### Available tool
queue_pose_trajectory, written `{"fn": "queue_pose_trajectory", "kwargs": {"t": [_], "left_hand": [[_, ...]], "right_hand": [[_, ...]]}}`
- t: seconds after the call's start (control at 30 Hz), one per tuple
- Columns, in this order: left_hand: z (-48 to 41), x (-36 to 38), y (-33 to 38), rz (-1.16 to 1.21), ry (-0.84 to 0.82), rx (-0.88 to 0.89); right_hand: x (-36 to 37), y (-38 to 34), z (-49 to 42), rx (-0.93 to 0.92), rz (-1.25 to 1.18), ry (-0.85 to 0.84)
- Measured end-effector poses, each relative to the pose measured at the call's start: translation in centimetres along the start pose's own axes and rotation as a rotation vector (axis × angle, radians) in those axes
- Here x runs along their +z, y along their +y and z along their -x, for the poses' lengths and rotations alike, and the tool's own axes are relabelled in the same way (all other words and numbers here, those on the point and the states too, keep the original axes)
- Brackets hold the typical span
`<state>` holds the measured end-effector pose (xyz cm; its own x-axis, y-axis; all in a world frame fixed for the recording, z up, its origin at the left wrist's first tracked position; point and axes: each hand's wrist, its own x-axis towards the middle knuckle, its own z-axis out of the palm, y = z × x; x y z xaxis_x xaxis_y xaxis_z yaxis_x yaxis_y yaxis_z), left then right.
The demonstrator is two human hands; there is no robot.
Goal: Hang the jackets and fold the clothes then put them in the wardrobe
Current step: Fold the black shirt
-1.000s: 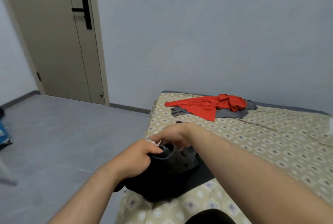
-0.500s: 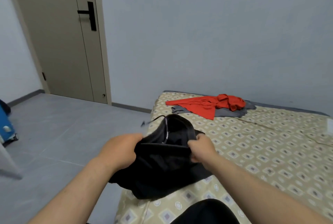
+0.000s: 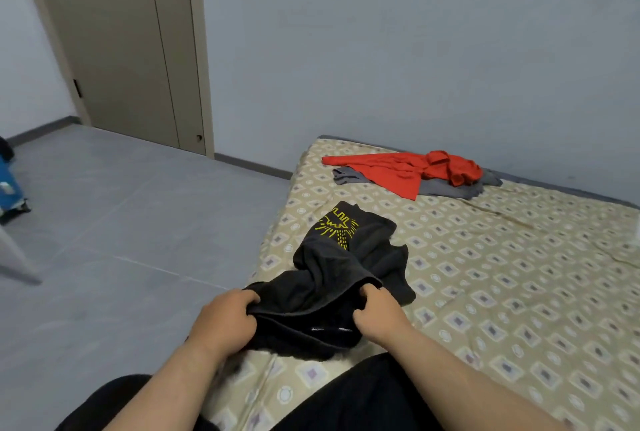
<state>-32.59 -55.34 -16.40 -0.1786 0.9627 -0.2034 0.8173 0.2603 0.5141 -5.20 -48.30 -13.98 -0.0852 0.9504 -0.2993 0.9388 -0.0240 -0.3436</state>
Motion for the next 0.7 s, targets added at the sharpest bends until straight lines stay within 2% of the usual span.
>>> {"fn": "queue_pose_trajectory", "kwargs": {"t": [0.07,0.17,0.27,0.37,0.47,0.6,0.7], "left_hand": [[-0.2,0.0,-0.1,0.038,-0.065,-0.006],[-0.2,0.8,0.0,-0.037,-0.16,0.057],[-0.5,1.9,0.2,-0.172,-0.167,0.167],[-1.1,2.5,1.1,-0.246,-0.055,0.2],[-1.3,2.8,1.7,-0.223,0.06,0.111],[-1.4,2.6,2.1,-0.156,0.189,-0.033],[-1.3,2.5,2.2,-0.102,0.242,-0.06]], "right_hand": [[1.1,-0.4,-0.3,-0.136,0.129,-0.075],[2.2,-1.2,-0.1,-0.315,0.346,-0.163],[2.6,-1.7,0.0,-0.401,0.379,-0.194],[2.2,-1.9,0.0,-0.384,0.259,-0.146],[1.5,-2.0,0.8,-0.356,0.046,-0.021],[1.5,-2.8,2.6,-0.538,0.003,0.178],[1.8,-3.5,3.2,-0.615,0.03,0.159]]}}
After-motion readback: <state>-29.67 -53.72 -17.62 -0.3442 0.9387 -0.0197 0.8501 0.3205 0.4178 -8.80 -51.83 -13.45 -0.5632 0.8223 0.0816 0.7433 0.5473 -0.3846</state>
